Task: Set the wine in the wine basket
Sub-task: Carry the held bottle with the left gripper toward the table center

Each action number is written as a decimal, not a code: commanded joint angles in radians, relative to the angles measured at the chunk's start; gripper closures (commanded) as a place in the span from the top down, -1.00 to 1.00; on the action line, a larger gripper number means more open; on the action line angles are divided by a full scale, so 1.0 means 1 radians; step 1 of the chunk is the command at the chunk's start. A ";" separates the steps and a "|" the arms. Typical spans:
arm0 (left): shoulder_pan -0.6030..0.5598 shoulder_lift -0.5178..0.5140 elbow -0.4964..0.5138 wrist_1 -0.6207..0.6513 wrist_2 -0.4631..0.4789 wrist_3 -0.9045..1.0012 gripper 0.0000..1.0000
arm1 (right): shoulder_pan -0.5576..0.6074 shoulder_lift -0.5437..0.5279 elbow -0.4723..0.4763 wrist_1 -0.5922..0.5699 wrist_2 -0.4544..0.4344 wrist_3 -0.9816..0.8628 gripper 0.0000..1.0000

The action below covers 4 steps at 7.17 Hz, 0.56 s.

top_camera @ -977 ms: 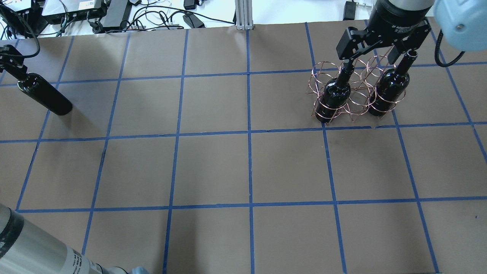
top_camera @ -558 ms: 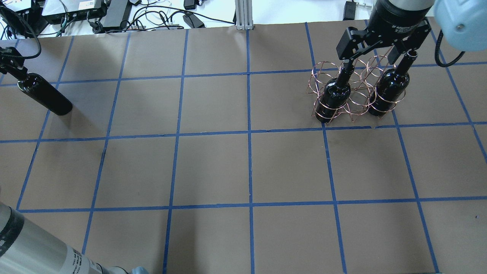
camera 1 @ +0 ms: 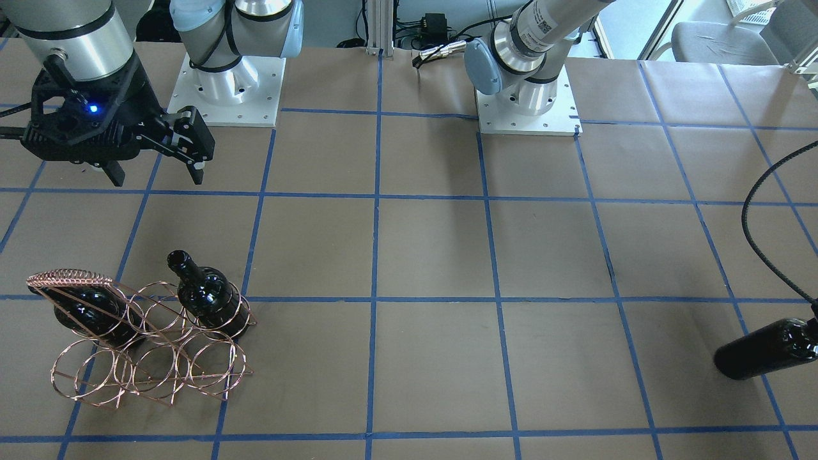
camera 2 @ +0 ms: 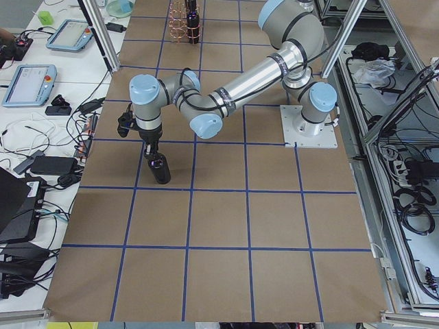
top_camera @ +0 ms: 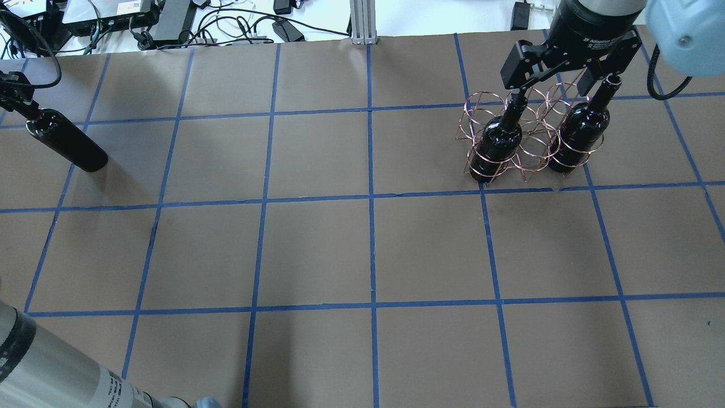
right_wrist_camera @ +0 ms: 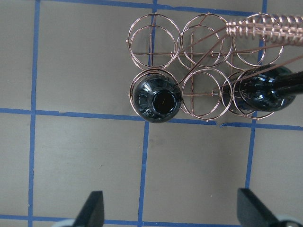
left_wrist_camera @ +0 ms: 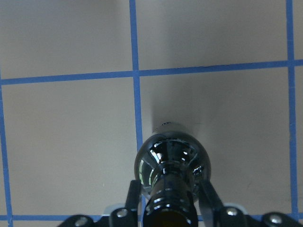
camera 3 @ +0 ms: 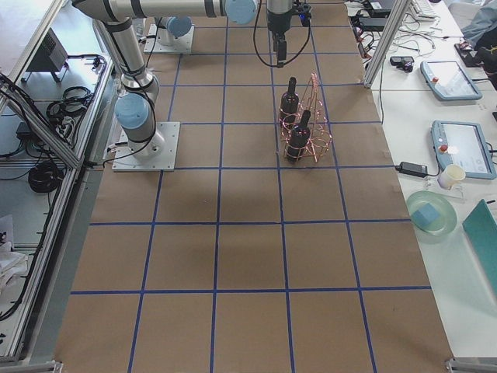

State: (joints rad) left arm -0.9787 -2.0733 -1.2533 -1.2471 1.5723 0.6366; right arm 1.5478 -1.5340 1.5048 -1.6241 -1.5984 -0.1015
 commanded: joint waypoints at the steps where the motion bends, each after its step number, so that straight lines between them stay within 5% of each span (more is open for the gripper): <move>1: 0.000 -0.001 0.000 0.000 -0.001 0.002 -0.02 | 0.000 0.000 0.000 0.000 0.000 0.000 1.00; 2: 0.000 -0.001 0.000 0.000 -0.003 0.002 -0.61 | 0.000 0.000 0.000 0.000 0.000 -0.001 1.00; 3: -0.002 -0.001 0.000 -0.002 -0.002 0.008 -1.00 | 0.000 0.000 0.000 0.000 0.000 0.000 1.00; 4: 0.000 0.004 0.000 -0.002 -0.001 0.009 -1.00 | 0.000 0.000 0.000 0.000 0.000 0.000 1.00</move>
State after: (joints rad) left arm -0.9791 -2.0729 -1.2532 -1.2483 1.5704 0.6427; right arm 1.5478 -1.5340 1.5048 -1.6245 -1.5984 -0.1016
